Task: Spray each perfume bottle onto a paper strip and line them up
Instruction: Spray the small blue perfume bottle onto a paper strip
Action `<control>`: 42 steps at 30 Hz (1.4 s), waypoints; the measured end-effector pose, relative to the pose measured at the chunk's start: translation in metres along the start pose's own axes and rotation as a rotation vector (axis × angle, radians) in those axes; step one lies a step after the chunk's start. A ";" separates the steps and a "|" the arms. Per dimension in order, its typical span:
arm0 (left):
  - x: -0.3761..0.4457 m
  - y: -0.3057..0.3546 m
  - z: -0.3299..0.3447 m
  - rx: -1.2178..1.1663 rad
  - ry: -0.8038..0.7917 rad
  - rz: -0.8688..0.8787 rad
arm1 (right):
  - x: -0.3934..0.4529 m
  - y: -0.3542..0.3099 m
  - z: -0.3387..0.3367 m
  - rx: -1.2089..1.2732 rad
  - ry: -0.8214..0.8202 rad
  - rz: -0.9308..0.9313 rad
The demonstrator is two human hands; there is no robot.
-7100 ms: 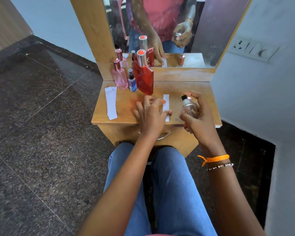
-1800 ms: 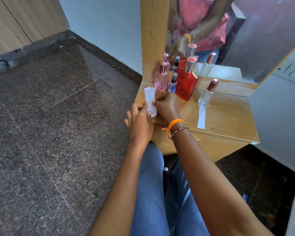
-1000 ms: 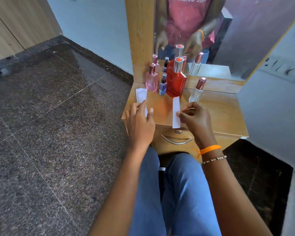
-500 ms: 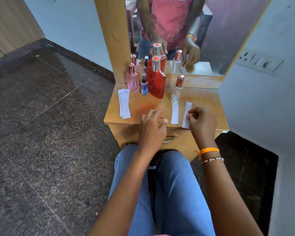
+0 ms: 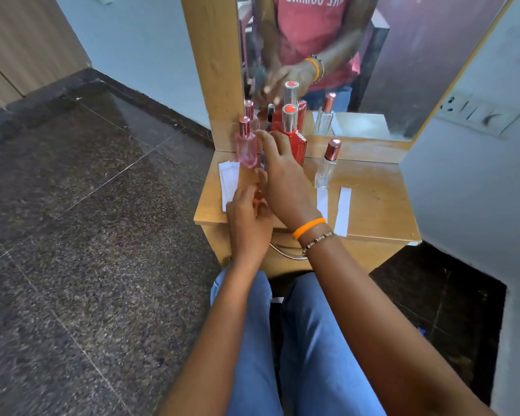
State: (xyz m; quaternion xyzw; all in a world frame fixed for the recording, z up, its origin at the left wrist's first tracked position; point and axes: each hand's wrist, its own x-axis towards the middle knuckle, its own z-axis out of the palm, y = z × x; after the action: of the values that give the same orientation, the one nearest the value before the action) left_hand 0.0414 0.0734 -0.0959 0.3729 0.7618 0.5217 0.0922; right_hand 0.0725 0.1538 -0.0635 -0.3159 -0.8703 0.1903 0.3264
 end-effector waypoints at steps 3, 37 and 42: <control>0.004 -0.003 -0.004 -0.068 0.024 -0.082 | 0.014 0.001 0.011 -0.108 -0.039 0.012; -0.011 0.041 -0.005 -0.432 -0.373 -0.076 | -0.045 0.023 -0.069 0.942 -0.075 0.405; -0.018 0.048 -0.006 -0.680 -0.560 -0.196 | -0.055 0.032 -0.078 1.046 -0.100 0.414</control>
State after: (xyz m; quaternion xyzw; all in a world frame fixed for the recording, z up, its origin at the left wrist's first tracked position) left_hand 0.0735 0.0653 -0.0559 0.3744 0.5244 0.6103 0.4609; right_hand 0.1722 0.1500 -0.0497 -0.2671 -0.5943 0.6711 0.3538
